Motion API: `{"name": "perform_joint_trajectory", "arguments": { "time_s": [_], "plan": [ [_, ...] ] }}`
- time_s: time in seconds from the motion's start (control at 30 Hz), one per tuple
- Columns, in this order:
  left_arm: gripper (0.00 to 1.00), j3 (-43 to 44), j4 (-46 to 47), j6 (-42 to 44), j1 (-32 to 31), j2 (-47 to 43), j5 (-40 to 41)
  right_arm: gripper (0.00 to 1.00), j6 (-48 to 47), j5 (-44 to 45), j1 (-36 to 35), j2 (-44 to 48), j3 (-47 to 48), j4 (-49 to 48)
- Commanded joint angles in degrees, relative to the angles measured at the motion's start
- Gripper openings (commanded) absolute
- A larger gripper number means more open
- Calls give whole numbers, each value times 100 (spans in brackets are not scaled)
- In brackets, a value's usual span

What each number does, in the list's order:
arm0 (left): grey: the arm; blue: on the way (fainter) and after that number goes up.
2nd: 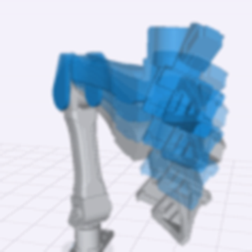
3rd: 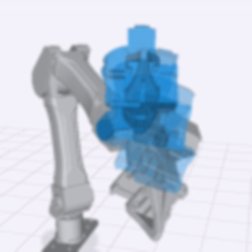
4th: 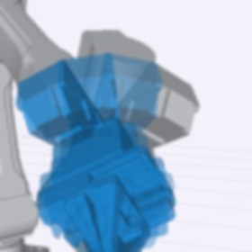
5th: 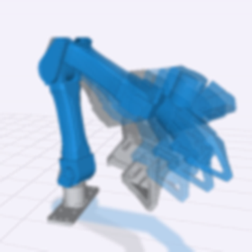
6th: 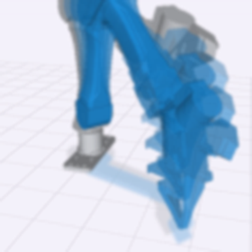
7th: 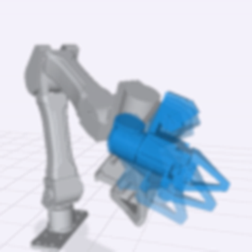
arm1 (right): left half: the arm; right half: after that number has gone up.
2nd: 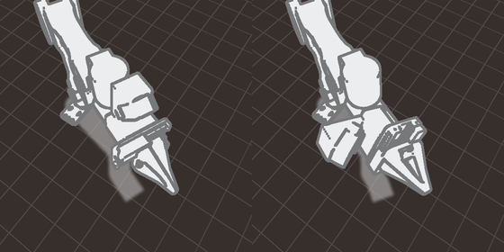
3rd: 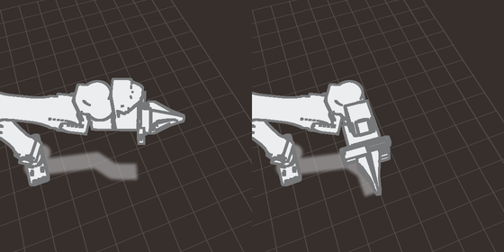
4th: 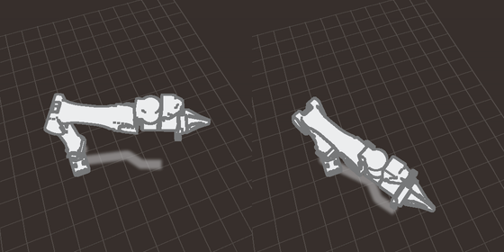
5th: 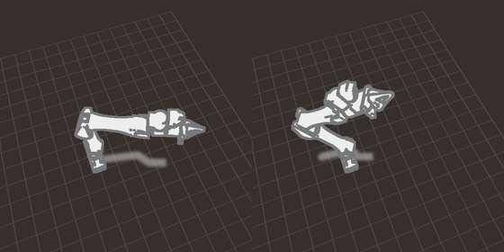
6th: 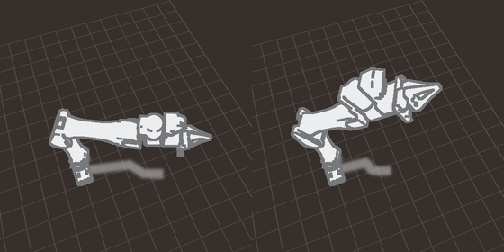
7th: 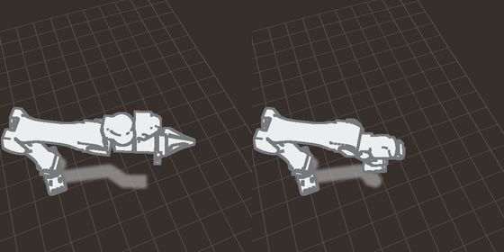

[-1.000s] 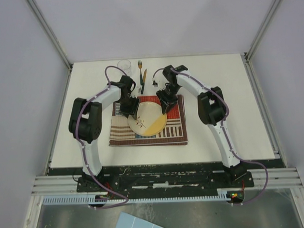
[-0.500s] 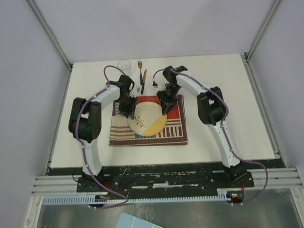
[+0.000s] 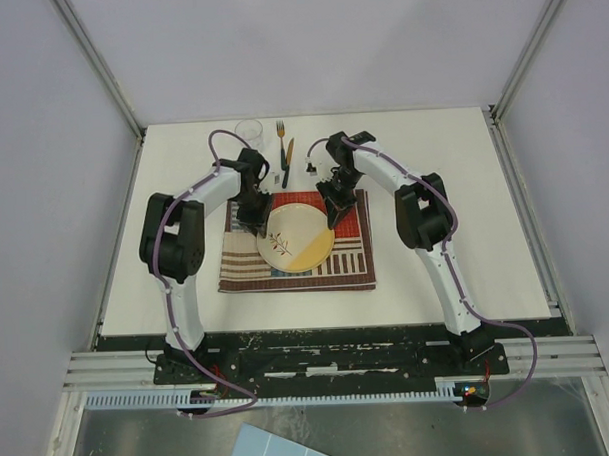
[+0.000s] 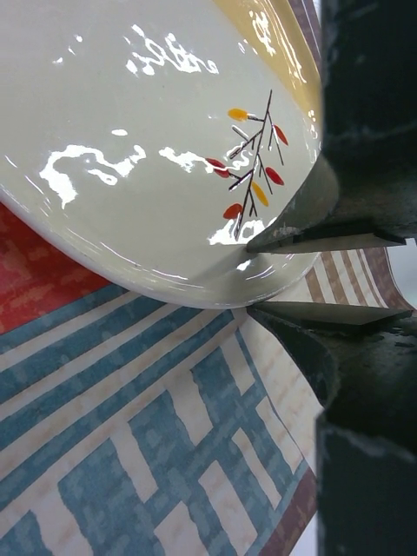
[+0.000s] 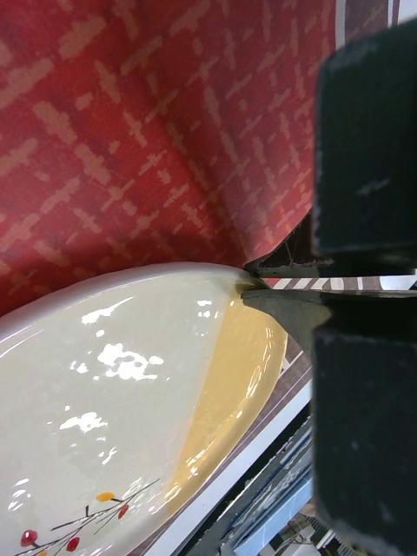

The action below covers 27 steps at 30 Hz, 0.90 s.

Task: Set the dinner table for one person
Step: Adjust the plate on the napkin.

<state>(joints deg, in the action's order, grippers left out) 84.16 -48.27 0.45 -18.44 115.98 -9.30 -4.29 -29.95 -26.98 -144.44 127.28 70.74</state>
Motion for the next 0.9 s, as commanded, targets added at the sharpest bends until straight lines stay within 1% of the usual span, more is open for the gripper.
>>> {"name": "perform_joint_trajectory", "arguments": {
  "time_s": [0.0, 0.17, 0.3, 0.73, 0.77, 0.87],
  "plan": [
    [3, 353, 71, -86, -105, 271, -251, 2, -155, -513, -399, 145, 127, 145],
    [3, 849, -109, -6, -113, 311, -221, 2, -168, -327, -450, 237, 165, 148],
    [3, 1187, -287, 47, -106, 425, -200, 2, -169, -485, -484, 208, 219, 244],
    [3, 2103, -620, 209, -103, 861, -33, 2, -19, -746, -844, 533, 359, 328],
    [3, 2133, -622, 218, -106, 878, -29, 2, 0, -678, -862, 551, 342, 290],
    [3, 2137, -685, 248, -108, 908, -25, 2, 25, -107, -864, 531, 213, 141]
  ]
}}
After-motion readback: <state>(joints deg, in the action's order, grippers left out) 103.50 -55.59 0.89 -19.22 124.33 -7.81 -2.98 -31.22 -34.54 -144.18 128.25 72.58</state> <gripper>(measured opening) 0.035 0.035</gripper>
